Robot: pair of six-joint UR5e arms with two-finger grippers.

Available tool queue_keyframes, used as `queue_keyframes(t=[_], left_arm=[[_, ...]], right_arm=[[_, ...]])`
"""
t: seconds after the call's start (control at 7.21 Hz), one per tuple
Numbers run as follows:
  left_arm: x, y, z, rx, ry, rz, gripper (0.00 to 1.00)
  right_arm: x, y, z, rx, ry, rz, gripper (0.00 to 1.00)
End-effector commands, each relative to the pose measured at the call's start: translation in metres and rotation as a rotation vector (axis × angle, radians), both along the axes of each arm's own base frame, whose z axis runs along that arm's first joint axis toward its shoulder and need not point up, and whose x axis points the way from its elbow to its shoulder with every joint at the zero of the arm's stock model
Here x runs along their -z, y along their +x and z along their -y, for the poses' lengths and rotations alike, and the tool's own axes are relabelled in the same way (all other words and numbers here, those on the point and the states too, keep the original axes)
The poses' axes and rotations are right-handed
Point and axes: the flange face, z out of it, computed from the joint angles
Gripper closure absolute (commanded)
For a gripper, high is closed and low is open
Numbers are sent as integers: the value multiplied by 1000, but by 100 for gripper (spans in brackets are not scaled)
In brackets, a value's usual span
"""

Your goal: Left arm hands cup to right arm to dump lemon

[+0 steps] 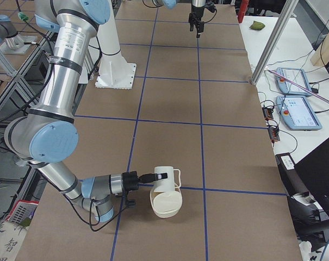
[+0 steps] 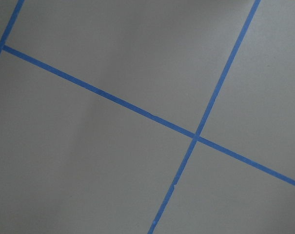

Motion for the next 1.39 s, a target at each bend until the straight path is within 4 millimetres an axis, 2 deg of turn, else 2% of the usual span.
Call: queue_keyframes(t=[0.0, 0.14, 0.42, 0.83, 1.25], left_arm=[[4, -4, 1, 6, 0, 1, 0], [7, -5, 1, 11, 7, 2, 0], [25, -10, -1, 23, -3, 30, 0], [25, -9, -2, 21, -3, 32, 0], [26, -7, -4, 17, -1, 29, 0]], right_arm=[[2, -2, 1, 11, 3, 105, 57], [2, -5, 2, 22, -8, 178, 57], [5, -4, 2, 27, -4, 220, 57], [9, -8, 3, 44, 10, 213, 57], [24, -46, 19, 38, 46, 32, 58]])
